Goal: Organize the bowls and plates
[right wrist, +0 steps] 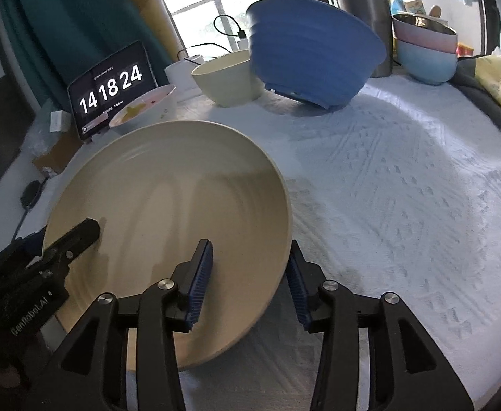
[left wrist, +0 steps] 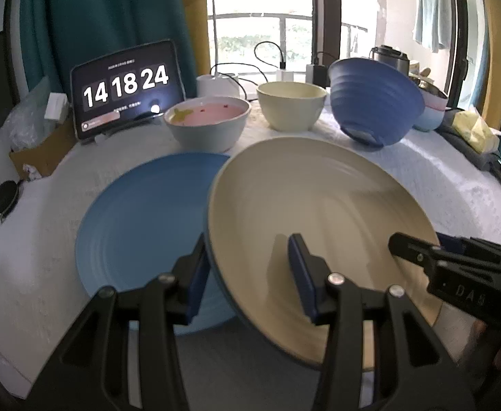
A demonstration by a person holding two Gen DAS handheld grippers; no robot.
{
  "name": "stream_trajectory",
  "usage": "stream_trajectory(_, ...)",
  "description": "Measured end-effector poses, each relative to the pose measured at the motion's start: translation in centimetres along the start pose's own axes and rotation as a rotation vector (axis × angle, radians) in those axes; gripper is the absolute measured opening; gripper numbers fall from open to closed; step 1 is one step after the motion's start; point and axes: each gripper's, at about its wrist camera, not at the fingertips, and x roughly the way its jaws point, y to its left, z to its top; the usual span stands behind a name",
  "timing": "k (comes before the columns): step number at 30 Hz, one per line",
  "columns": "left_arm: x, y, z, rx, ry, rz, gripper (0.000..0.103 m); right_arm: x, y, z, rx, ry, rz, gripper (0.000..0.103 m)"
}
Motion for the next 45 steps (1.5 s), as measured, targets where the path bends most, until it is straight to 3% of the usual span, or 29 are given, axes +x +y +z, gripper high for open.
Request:
stream_trajectory(4, 0.0, 0.1, -0.1, 0.003, -0.007, -0.009, 0.046, 0.0, 0.1, 0.1, 0.002, -0.006, -0.016, 0.043)
stream_trajectory(7, -0.4, -0.2, 0.0, 0.0, -0.004, -0.034, 0.046, -0.2, -0.2, 0.1, 0.011, -0.007, -0.04, 0.034)
stream_trajectory(12, -1.2, -1.7, 0.0, 0.02, -0.016, -0.075, 0.046, -1.8, -1.1, 0.1, 0.024, -0.04, -0.076, 0.034)
stream_trajectory(20, 0.0, -6.1, -0.3, 0.084, 0.036, -0.173, 0.046, -3.7, -4.8, -0.4, 0.09, -0.061, -0.173, 0.034)
stream_trajectory(29, 1.8, -7.0, -0.5, 0.082, 0.09, -0.148, 0.049, -3.9, -6.2, -0.8, 0.106, -0.062, -0.197, 0.034)
stream_trajectory(36, -0.5, -5.6, 0.4, 0.059, -0.001, -0.15, 0.057, -4.6, -5.4, -0.3, 0.088, -0.096, -0.229, 0.038)
stream_trajectory(45, -2.4, -3.0, 1.1, 0.007, -0.052, -0.149, 0.058, -6.4, -3.6, 0.5, 0.058, -0.156, -0.266, 0.044)
